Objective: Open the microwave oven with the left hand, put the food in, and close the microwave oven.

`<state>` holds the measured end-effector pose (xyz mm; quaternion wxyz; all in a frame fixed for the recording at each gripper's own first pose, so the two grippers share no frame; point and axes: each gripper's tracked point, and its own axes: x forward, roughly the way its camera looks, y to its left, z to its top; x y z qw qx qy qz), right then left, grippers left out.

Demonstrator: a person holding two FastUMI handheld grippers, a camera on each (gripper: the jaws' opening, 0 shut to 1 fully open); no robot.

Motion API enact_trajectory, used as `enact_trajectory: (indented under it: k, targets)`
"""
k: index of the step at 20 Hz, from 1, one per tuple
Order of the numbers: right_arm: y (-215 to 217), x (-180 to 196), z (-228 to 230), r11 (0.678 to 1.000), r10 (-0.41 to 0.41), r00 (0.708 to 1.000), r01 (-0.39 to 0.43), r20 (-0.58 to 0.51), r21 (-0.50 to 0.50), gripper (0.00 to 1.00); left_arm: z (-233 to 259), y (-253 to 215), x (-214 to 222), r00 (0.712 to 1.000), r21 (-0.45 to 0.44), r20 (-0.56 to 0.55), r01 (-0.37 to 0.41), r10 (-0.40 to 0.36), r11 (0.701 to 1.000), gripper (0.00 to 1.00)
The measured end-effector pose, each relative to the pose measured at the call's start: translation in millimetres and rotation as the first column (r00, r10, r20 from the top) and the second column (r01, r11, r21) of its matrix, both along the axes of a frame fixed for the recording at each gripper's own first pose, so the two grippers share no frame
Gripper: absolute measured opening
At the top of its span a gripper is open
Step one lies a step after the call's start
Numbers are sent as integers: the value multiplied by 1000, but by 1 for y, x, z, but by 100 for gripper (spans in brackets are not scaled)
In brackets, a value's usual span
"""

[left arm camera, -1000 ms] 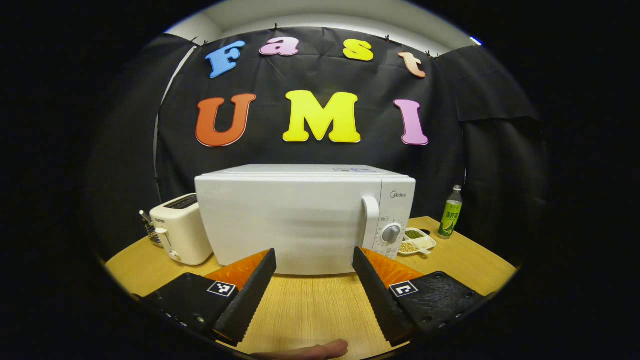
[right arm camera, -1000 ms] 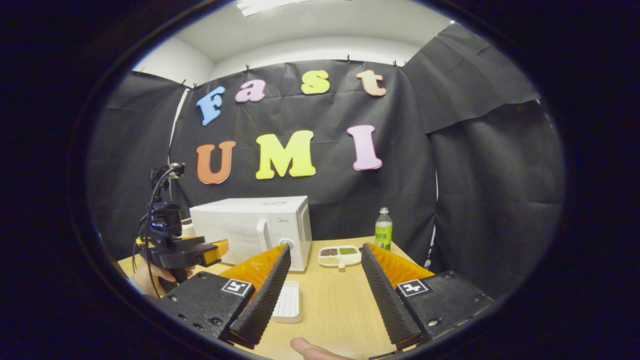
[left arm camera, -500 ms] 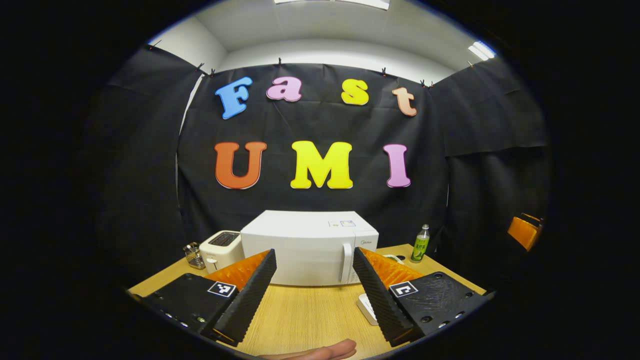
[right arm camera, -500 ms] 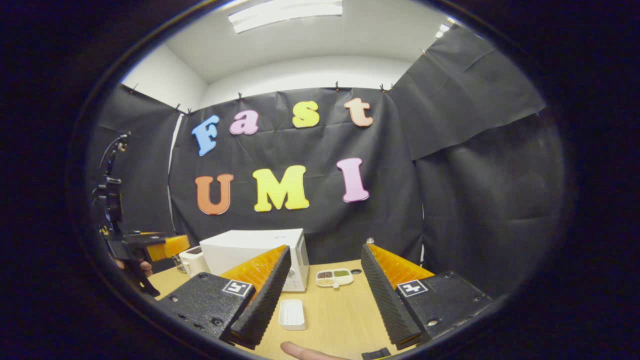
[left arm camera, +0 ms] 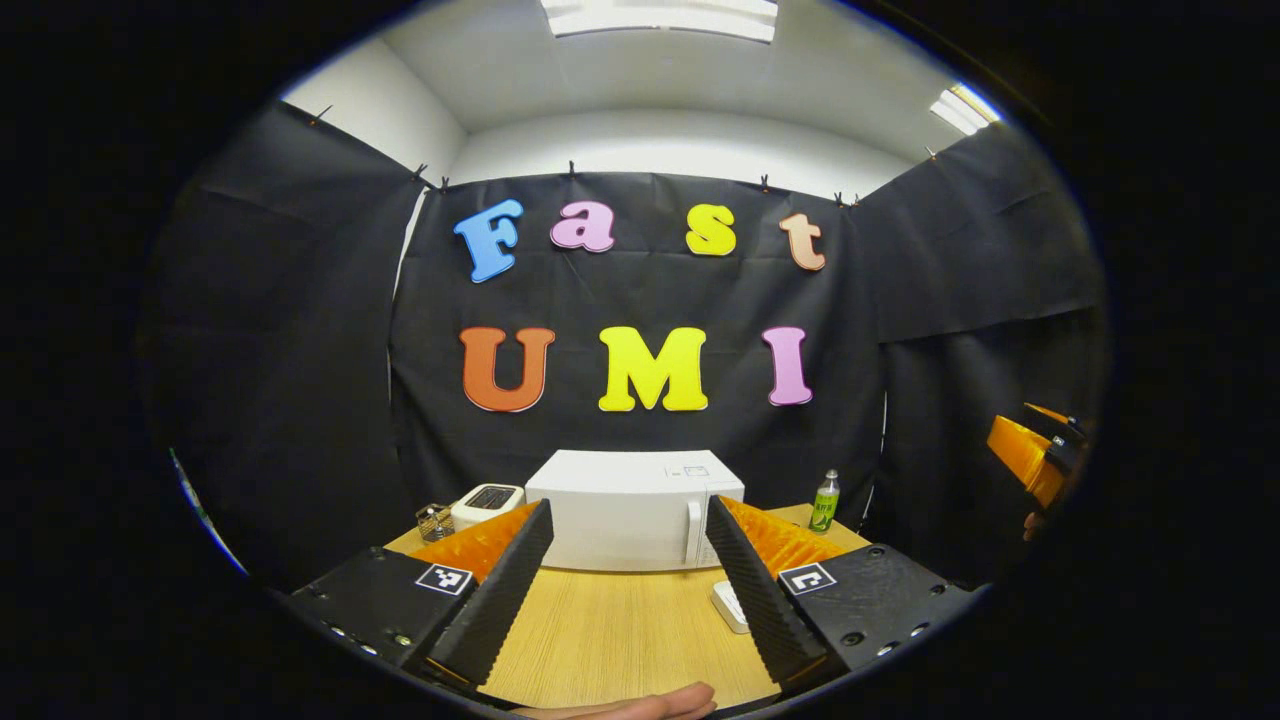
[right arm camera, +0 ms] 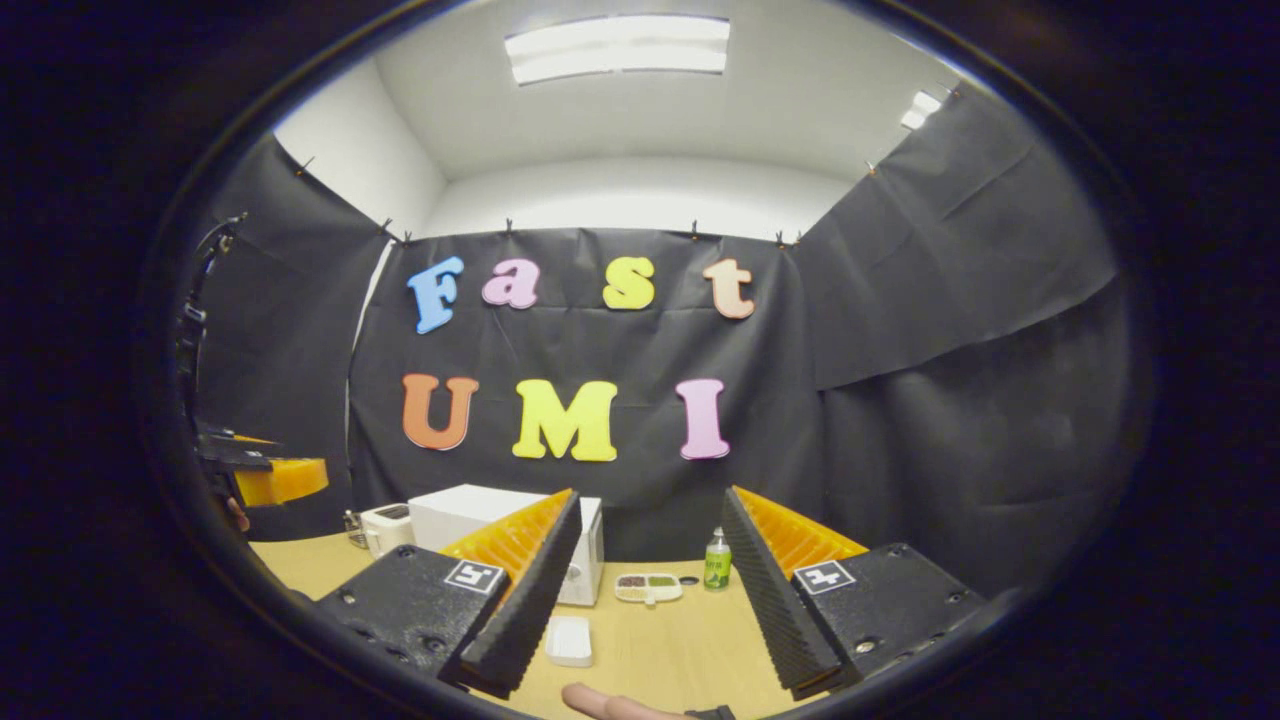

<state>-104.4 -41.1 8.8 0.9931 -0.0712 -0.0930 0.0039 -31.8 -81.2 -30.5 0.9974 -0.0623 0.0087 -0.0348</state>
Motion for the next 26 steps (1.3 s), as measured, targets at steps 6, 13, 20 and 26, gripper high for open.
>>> enact_trajectory:
  k: [6,13,20,26]
  targets:
    - [-3,3,-23,1000,10,998,-9,-67,8,91,-14,8,-17,1000,10,-11,-18,18,1000,95]
    - [2,0,-12,1000,-14,1000,14,-14,5,91,-9,-5,-23,1000,23,20,23,-24,999,95]
    - [-5,9,-20,1000,-15,999,16,-43,14,91,-15,-6,-20,1000,23,5,23,-23,999,95]
    - [-2,10,-24,1000,-8,999,8,-44,9,91,-26,-7,-14,1000,16,-11,29,-29,999,94]
